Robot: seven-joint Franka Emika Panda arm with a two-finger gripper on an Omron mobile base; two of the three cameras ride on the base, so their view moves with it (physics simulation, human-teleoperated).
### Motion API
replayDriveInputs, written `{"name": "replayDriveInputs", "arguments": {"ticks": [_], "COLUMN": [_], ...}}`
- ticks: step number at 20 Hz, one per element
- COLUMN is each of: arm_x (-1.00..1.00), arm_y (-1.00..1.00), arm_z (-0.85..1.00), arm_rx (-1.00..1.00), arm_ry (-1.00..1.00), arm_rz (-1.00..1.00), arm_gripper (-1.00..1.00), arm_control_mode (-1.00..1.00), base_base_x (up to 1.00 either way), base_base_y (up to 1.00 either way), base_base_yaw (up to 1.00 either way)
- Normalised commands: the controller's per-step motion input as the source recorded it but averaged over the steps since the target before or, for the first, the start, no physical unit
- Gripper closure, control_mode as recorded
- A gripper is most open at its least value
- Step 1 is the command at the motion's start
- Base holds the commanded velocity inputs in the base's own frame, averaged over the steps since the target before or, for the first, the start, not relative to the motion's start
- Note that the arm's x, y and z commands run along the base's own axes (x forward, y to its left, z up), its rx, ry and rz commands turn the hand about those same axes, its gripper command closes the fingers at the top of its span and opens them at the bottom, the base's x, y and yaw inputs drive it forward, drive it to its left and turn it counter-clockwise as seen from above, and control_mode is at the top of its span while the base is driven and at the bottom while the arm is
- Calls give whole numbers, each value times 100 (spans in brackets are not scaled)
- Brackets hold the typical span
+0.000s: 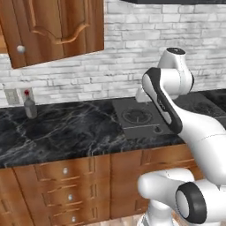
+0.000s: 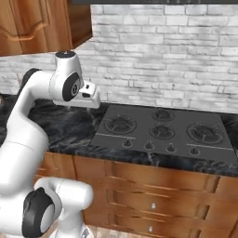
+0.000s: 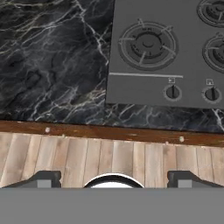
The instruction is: Close all open cabinet doors.
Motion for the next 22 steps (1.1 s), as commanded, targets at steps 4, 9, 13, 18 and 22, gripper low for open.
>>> {"name": "replayDriveInputs", "arguments": {"ticks": [4,9,13,18,22], "arm_x": [0,0,0,0,0], "arm_y": [0,0,0,0,0], "arm_z": [0,0,0,0,0], "arm_rx": [0,0,0,0,0], "arm_ry": [0,0,0,0,0], "arm_rz": [0,0,0,0,0], "arm_gripper": [-100,-100,-100,-100,-100], "arm_control_mode": [100,100,100,100,100], "base_base_x": [-46,-14,-2,0,35], "base_base_y": [100,100,99,90,24], "base_base_yaw": [0,0,0,0,0]}}
